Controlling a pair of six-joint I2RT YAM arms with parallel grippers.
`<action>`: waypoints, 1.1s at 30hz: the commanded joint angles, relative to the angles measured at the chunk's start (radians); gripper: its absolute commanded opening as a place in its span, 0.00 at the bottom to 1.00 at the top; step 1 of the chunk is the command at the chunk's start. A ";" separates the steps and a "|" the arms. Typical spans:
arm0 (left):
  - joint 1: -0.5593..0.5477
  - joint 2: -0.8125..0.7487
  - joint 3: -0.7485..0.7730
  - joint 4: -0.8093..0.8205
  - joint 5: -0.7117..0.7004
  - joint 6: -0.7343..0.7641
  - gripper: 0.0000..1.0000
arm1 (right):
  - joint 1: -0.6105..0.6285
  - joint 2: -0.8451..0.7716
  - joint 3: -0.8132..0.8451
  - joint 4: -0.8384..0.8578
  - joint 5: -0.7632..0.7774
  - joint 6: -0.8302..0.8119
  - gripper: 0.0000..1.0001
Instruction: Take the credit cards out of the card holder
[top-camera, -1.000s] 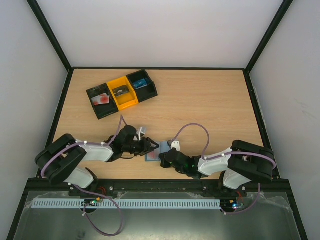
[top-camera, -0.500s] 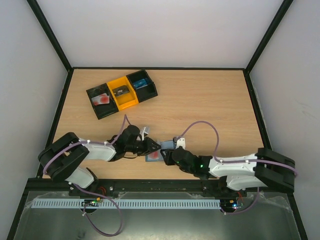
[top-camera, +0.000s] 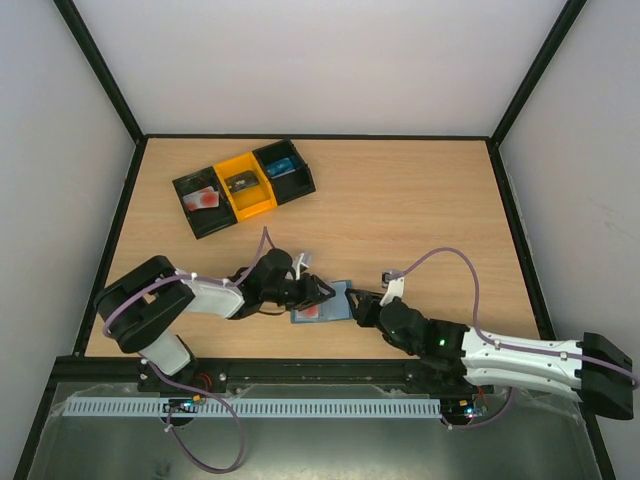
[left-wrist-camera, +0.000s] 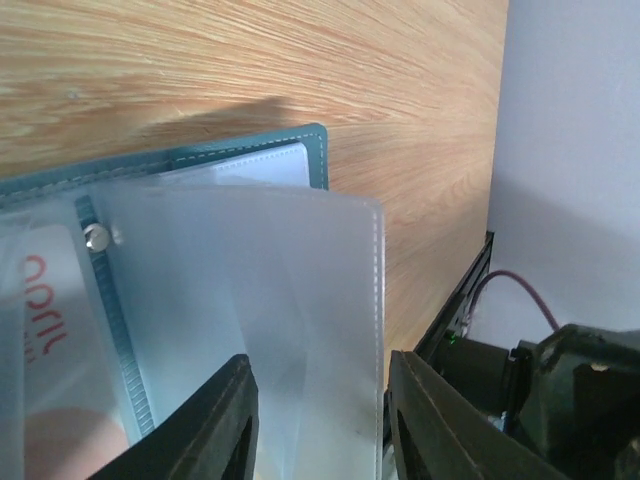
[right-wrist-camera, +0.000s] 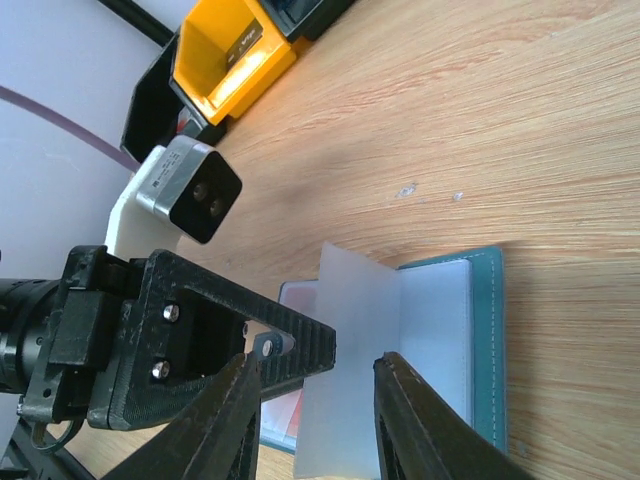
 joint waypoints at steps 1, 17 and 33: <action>-0.004 -0.013 0.030 -0.014 -0.011 0.026 0.43 | -0.003 -0.053 -0.019 -0.064 0.062 0.021 0.32; -0.009 -0.027 0.026 0.028 -0.009 0.024 0.53 | -0.003 -0.004 0.001 -0.028 0.029 0.011 0.33; 0.012 -0.174 0.013 -0.093 -0.077 0.080 0.46 | -0.003 -0.001 0.017 -0.022 0.004 0.001 0.33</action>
